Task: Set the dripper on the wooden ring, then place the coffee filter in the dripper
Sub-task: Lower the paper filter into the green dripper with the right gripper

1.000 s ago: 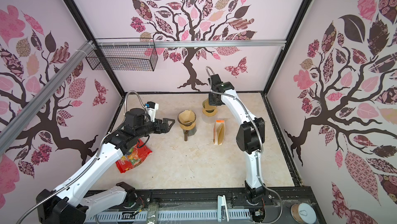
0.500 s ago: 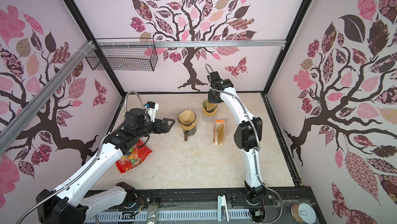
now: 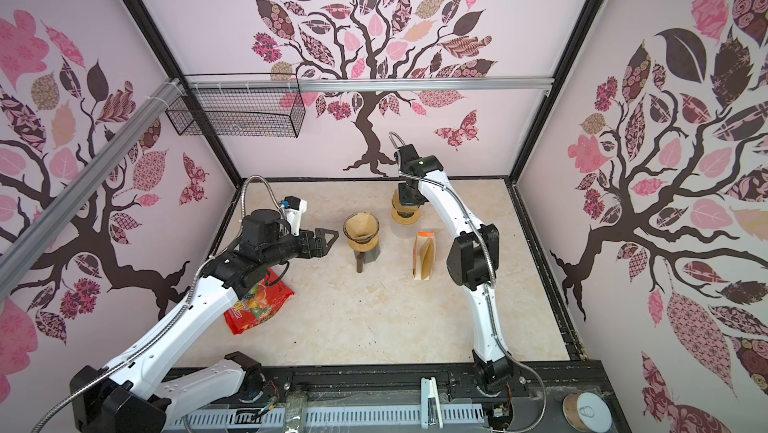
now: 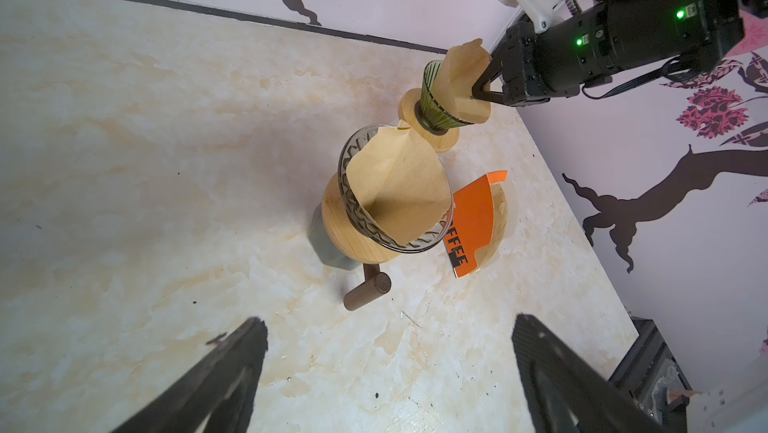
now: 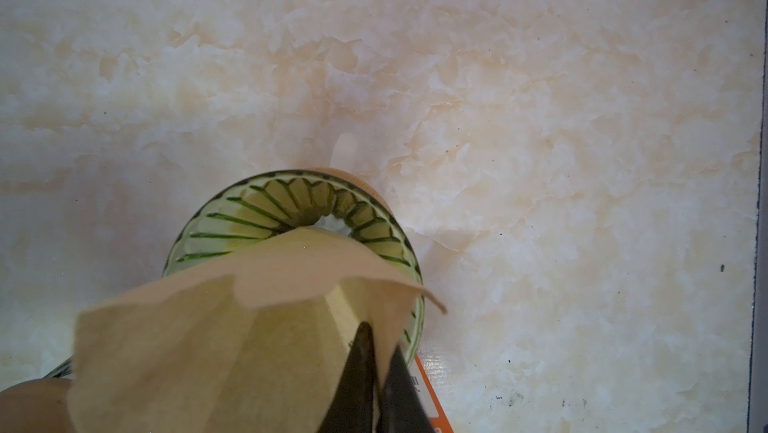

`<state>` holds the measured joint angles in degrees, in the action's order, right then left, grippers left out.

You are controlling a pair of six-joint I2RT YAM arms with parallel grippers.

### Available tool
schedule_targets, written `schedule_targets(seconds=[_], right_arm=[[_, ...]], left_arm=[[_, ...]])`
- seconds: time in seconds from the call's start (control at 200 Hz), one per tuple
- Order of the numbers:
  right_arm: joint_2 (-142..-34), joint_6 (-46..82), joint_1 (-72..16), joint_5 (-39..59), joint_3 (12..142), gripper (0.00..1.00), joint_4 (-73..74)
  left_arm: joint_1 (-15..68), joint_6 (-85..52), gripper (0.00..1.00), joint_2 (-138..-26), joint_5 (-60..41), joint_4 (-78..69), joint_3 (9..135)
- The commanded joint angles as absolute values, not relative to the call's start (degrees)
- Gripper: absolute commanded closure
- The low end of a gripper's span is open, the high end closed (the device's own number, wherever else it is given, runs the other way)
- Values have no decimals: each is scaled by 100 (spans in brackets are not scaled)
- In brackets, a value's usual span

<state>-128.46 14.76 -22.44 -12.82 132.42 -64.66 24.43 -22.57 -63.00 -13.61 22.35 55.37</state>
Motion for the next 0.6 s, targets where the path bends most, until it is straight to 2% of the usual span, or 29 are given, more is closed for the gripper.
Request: schedule_targets(seconds=[0.0,0.27,0.595], right_arm=[[-13177,1380,-2276,-1484,13564,90,-6592],[-13324,1358,-2277,-1569,13640,87,-6635],[-13290,1362,-2284,-1583,13702,73,-6567]], left_arm=[[2461,-2188,5,-6311,-1371,2135,5372],[2469,-2187,5,-6348,-1365,2131,5375],[2470,-2180,4,-6382,-1372,2130,5379]])
